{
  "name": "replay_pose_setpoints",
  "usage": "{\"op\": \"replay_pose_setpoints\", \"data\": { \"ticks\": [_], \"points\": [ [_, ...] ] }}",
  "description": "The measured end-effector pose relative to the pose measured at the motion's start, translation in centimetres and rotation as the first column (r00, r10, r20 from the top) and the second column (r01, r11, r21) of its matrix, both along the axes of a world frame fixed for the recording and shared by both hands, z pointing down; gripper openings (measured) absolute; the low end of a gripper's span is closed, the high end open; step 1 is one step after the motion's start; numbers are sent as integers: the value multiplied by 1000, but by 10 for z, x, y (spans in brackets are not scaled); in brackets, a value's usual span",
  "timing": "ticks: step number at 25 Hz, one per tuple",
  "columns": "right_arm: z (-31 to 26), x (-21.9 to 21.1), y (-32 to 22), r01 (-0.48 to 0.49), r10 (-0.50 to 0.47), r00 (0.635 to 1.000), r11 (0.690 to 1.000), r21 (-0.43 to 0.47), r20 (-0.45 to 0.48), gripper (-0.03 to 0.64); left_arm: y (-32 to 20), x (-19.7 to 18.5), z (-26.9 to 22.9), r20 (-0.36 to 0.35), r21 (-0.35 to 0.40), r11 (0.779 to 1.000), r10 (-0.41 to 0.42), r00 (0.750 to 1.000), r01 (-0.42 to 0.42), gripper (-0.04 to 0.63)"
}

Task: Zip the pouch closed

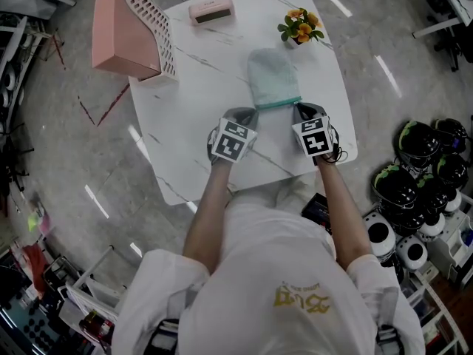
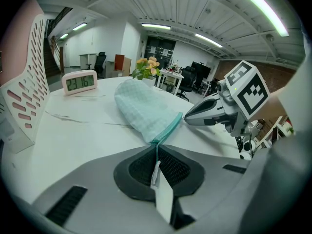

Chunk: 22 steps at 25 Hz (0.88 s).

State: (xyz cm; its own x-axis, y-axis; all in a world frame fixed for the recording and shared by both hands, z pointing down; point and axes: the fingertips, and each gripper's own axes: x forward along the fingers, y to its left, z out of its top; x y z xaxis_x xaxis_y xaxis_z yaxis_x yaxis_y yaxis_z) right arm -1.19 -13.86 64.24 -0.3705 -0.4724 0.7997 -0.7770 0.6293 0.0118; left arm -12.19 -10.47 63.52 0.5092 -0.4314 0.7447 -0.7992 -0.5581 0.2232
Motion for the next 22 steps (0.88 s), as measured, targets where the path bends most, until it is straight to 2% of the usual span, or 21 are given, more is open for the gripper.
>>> {"op": "replay_pose_setpoints", "data": {
  "ticks": [7,9,13,18,20,21,22],
  "points": [
    [5,5,1,-25,25,1000,999,-35,19,23,-3,5,-2,16,51,999,-3,1000,2,35],
    [4,7,-2,-47,48,999,999,-24,22,32,2,6,3,13,30,999,-13,1000,13,38],
    [-5,14,1,-95,94,994,995,5,48,97,9,3,7,6,4,999,-49,999,49,164],
    [-20,28,14,-112,108,989,993,31,97,97,9,0,-12,-19,64,986,-150,988,151,208],
    [-35,30,17,-123,115,984,991,48,138,90,6,-4,-31,-21,136,967,-215,976,216,181],
    [-45,31,19,-132,121,978,990,58,168,78,6,-6,-43,-25,177,952,-248,969,248,122],
    [-55,33,22,-145,129,971,987,67,201,62,8,-5,-56,-35,213,938,-274,961,275,95]
  ]
}}
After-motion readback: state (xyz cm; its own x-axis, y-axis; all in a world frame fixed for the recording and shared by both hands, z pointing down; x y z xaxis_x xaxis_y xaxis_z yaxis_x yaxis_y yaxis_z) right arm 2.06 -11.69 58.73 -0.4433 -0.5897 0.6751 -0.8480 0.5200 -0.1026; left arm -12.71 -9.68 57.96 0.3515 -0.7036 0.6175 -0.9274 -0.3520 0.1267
